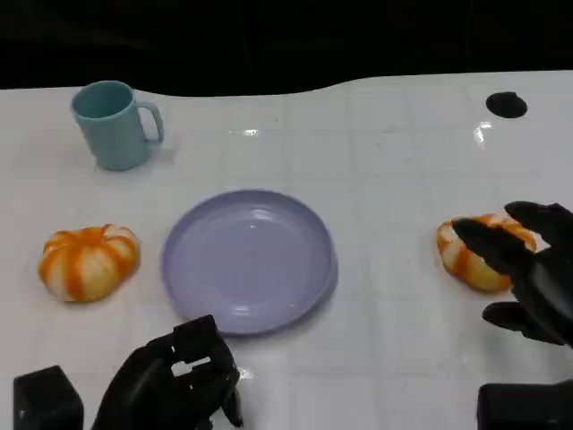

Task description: Grasp the bread from the table and place it into the plate.

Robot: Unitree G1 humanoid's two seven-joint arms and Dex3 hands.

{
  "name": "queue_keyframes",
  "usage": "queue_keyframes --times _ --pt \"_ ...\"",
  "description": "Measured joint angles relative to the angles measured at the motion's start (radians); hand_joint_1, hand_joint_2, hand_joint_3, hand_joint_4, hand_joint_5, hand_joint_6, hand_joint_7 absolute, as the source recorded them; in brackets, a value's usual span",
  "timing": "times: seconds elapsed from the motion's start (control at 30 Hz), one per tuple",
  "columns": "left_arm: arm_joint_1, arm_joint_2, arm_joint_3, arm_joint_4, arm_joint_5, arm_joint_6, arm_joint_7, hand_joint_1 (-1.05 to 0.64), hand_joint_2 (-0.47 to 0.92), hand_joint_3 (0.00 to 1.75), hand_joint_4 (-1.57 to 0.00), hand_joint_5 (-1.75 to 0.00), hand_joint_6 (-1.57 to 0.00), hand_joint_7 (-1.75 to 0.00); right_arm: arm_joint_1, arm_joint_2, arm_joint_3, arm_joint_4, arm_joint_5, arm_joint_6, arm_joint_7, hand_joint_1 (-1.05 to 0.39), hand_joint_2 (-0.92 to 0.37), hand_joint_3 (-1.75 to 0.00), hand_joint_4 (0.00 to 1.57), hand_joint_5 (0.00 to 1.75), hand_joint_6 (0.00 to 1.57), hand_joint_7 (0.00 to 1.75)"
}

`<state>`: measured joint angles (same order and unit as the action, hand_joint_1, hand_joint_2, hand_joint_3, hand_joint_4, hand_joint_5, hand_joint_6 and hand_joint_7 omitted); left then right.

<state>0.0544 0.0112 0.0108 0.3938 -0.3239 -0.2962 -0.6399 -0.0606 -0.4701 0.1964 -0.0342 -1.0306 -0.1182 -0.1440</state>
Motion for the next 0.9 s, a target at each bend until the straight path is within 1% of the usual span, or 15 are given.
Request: queue_keyframes --times 0.1,0.3,0.4,0.57,0.7,0.77,0.9 --pt "0.0 0.0 0.0 0.0 0.001 -0.001 0.0 -0.58 0.73 0.58 -0.78 -1.75 -0.72 -1.46 -0.026 0.0 0.026 0.018 -0.017 0.026 0.012 -0.59 -0.87 0.0 0.07 0.27 0.26 0.0" --pt "0.001 -0.001 0.0 0.0 0.002 -0.002 0.0 -0.6 0.73 0.58 -0.78 -1.75 -0.72 -1.47 -0.104 0.0 0.072 0.114 -0.036 0.066 0.019 -0.58 -0.85 0.0 0.06 0.32 0.28 0.01" --pt "0.001 -0.002 0.0 -0.001 0.002 -0.002 0.0 -0.6 0.73 0.57 -0.78 -1.75 -0.72 -1.47 -0.142 0.0 0.098 0.17 -0.036 0.069 0.019 -0.56 -0.86 0.0 0.07 0.34 0.27 0.0" --pt "0.003 -0.002 0.0 -0.004 0.002 -0.001 0.0 -0.6 0.73 0.57 -0.78 -1.75 -0.72 -1.47 -0.213 0.004 0.138 0.275 -0.035 0.075 0.016 -0.54 -0.83 0.0 0.12 0.35 0.32 0.02" --pt "0.003 -0.003 0.0 -0.005 0.002 -0.001 0.001 -0.61 0.74 0.57 -0.78 -1.75 -0.73 -1.47 -0.26 0.01 0.169 0.359 -0.033 0.084 0.007 -0.49 -0.81 0.0 0.16 0.32 0.34 0.01" --pt "0.003 -0.003 0.0 -0.005 0.002 -0.001 0.001 -0.61 0.73 0.57 -0.78 -1.75 -0.73 -1.46 -0.28 0.017 0.177 0.394 -0.027 0.085 0.003 -0.47 -0.8 0.0 0.21 0.27 0.36 0.01" --pt "0.004 -0.003 -0.001 -0.009 0.002 -0.001 0.001 -0.6 0.73 0.57 -0.78 -1.75 -0.73 -1.46 -0.328 0.031 0.206 0.486 -0.011 0.082 -0.031 -0.45 -0.79 0.0 0.25 0.23 0.37 0.01"
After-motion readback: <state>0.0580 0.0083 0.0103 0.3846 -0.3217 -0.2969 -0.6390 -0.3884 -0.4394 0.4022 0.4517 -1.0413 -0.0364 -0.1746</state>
